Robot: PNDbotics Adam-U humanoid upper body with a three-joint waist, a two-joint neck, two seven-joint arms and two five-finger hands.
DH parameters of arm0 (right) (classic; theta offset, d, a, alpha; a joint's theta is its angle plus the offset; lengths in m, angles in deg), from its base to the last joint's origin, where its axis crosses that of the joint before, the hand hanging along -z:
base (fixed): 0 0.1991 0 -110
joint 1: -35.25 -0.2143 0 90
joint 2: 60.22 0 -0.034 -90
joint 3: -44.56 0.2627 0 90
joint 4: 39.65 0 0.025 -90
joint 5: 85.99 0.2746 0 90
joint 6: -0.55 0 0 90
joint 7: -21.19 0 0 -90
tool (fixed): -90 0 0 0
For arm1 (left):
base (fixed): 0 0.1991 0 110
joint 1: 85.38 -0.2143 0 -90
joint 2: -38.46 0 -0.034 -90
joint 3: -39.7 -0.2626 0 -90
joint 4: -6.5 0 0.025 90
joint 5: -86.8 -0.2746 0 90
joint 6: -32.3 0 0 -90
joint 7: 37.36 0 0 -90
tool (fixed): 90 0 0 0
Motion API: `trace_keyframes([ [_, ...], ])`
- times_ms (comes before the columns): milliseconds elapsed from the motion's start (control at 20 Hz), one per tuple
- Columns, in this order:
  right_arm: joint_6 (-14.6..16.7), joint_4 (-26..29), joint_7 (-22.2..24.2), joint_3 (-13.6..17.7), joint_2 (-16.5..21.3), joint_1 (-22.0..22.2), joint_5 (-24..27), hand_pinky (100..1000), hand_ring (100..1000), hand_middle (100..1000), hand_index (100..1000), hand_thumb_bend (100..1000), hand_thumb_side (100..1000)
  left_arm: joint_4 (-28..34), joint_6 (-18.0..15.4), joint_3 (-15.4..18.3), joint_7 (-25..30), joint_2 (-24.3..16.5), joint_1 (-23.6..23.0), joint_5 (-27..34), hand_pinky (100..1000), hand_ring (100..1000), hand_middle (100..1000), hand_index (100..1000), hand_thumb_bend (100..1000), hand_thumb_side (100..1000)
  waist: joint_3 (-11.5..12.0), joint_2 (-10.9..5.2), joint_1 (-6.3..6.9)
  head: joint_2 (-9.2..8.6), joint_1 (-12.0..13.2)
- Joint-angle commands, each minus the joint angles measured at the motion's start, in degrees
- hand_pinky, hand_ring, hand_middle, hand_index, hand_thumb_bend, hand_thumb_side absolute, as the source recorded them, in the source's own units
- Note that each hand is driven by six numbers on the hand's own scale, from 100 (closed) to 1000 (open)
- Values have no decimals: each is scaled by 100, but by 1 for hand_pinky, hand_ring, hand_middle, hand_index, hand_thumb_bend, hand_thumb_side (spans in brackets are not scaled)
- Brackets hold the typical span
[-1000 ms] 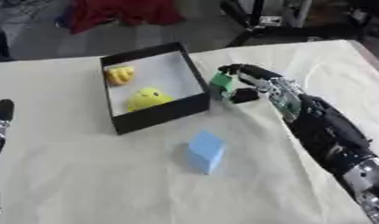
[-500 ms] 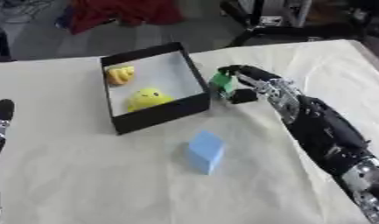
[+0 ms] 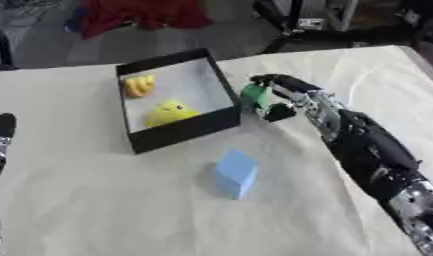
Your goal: Pick up objects on the table and place them in the box.
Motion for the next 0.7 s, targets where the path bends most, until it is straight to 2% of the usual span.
trace_keyframes([
  [50,-102,16,-257,50,43,-70,-24,813,835,580,959,100,100,122,-7,33,3,-31,85,-13,669,590,608,805,781,689,9,32,79,-10,-15],
  [150,-151,35,-536,53,43,-54,24,801,812,523,945,100,100,121,-8,33,1,-29,86,-13,669,590,608,805,781,689,11,32,76,-10,-15],
  [450,-173,112,-1241,39,58,-45,266,788,788,478,922,100,100,122,-8,36,-5,-30,84,-11,669,590,608,805,780,689,4,22,75,-10,-11],
  [700,-165,333,-1389,-16,112,-60,547,787,785,462,914,100,100,120,-6,40,-9,-36,77,-12,668,590,608,805,780,689,-12,7,72,-10,-5],
])
